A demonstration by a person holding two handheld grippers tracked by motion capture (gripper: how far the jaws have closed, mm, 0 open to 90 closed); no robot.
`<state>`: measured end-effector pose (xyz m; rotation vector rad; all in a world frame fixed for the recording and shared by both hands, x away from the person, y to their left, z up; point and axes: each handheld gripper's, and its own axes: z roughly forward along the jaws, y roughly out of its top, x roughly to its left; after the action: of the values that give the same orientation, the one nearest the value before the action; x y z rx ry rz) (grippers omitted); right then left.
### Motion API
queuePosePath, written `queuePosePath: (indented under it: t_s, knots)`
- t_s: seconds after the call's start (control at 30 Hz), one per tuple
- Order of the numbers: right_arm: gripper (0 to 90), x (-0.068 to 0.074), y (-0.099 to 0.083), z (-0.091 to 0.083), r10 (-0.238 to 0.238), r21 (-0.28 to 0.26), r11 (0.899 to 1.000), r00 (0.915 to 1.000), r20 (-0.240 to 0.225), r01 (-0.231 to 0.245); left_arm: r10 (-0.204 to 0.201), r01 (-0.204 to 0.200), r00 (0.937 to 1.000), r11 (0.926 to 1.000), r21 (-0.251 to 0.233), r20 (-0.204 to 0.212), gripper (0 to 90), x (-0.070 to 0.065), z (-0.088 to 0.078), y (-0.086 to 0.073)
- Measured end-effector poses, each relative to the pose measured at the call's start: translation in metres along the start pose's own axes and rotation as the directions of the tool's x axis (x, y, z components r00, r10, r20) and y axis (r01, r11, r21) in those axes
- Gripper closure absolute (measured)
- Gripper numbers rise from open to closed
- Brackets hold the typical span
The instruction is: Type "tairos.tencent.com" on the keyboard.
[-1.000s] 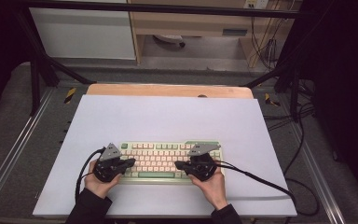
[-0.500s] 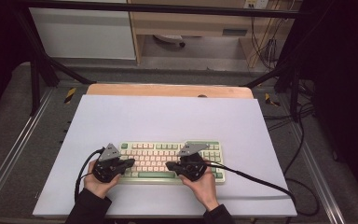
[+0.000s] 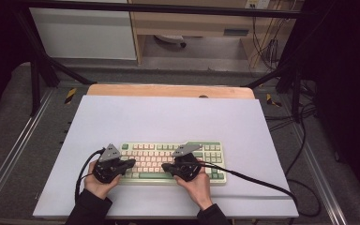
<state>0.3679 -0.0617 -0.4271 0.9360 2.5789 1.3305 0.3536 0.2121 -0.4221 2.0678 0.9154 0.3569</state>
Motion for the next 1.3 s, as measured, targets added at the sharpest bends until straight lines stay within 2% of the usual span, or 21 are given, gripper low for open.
queuePosePath:
  t_s: [0.77,1.07,1.3]
  knots:
    - [90.0,0.001,-0.003,0.009,-0.011,0.02,1.0,0.9999,-0.005,0.011,0.002,-0.002,1.0,1.0,0.0,-0.001,90.0,0.0,0.0,0.001]
    - [90.0,0.0,0.005,-0.011,-0.043,-0.008,0.999,0.9989,0.02,0.043,0.003,-0.003,1.0,1.0,-0.005,0.0,90.0,-0.001,-0.001,0.001]
    - [90.0,-0.006,0.005,-0.027,-0.041,-0.017,0.999,0.9981,0.045,0.042,0.006,-0.006,1.0,0.9999,-0.008,-0.001,90.0,-0.001,-0.002,0.002]
